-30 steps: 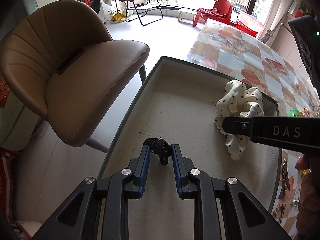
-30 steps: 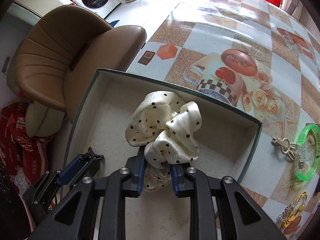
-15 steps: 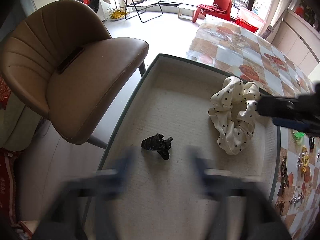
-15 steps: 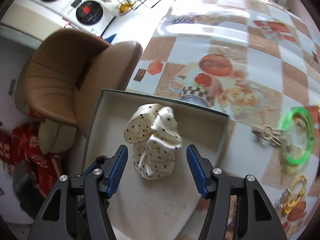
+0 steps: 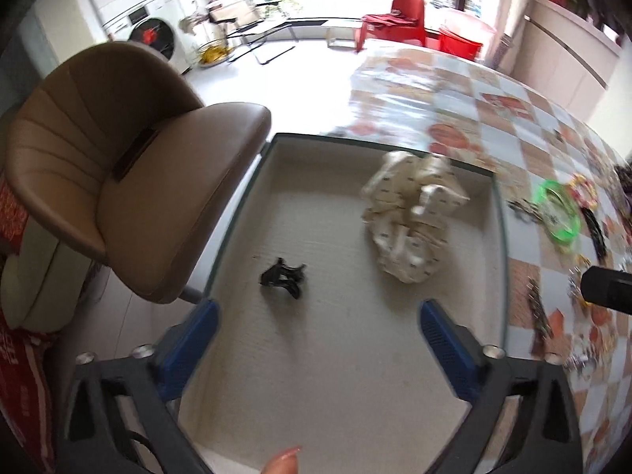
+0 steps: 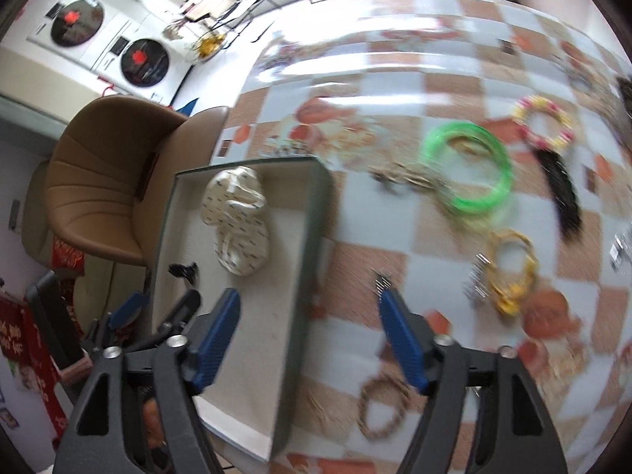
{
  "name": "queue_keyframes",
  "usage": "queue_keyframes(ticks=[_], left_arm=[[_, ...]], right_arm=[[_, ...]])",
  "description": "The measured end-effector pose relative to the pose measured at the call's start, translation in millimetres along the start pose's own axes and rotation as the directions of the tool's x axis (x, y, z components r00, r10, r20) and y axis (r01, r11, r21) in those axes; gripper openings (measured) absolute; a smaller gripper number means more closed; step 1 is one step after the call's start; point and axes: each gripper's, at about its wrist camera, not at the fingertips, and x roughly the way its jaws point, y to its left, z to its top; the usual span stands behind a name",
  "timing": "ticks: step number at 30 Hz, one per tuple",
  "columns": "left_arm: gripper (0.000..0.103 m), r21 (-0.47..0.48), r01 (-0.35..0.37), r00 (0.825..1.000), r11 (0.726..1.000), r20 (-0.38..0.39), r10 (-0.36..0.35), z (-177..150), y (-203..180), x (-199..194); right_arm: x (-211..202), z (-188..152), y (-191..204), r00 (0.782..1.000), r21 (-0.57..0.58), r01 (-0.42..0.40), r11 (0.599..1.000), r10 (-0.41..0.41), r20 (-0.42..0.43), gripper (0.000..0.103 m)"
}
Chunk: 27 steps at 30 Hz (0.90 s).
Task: Organize jewelry
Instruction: 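Withdraw both open tools from the tray back over the jewelry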
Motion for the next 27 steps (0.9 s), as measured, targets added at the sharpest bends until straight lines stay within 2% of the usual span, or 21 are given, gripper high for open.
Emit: queue_keyframes(ticks=[3, 5, 6, 9, 16, 21, 27], left_arm=[[0.103, 0.045, 0.042, 0.999, 0.998, -0.008, -0.042, -0.7, -15.8, -10.2], [0.103, 0.083, 0.072, 0.997, 0.994, -0.009, -0.072, -1.0, -29.9, -17.4], [0.103, 0.097, 0.087, 0.996, 0.991, -0.012, -0.087, -1.5, -37.0, -20.4], [0.103, 0.118, 0.133, 0.991, 0.984, -0.016, -0.133, -0.7, -57.5, -27.1], [0.103, 0.147, 0.196, 0.98, 0.969, -0.059, -0.189, 7.3, -107.6, -22.8], [0.103, 0.152, 0.199, 0.979, 0.968, -0.067, -0.191, 19.9, -135.1, -18.8], [0.103, 0.089, 0.179, 0.982, 0.98, -0.075, -0.173, 50.4, -155.2, -4.5]], right_arm=[[-15.7, -14.7, -20.5, 0.999, 0.042, 0.033, 0.999, -0.034, 0.014, 0.082], [-25.2, -25.8, -36.0, 0.998, 0.071, 0.049, 0.996, -0.051, 0.026, 0.093], [-31.9, -31.2, -44.8, 0.997, 0.088, 0.064, 0.994, -0.067, 0.041, 0.103], [-43.8, -42.7, -64.0, 0.993, 0.121, 0.093, 0.988, -0.102, 0.063, 0.103], [-56.9, -53.5, -114.9, 0.985, 0.2, 0.158, 0.967, -0.168, 0.035, 0.103], [-66.7, -39.4, -143.6, 0.98, 0.224, 0.183, 0.957, -0.197, 0.041, 0.103], [-71.9, 0.9, -169.6, 0.971, 0.205, 0.217, 0.954, -0.232, 0.051, 0.103]])
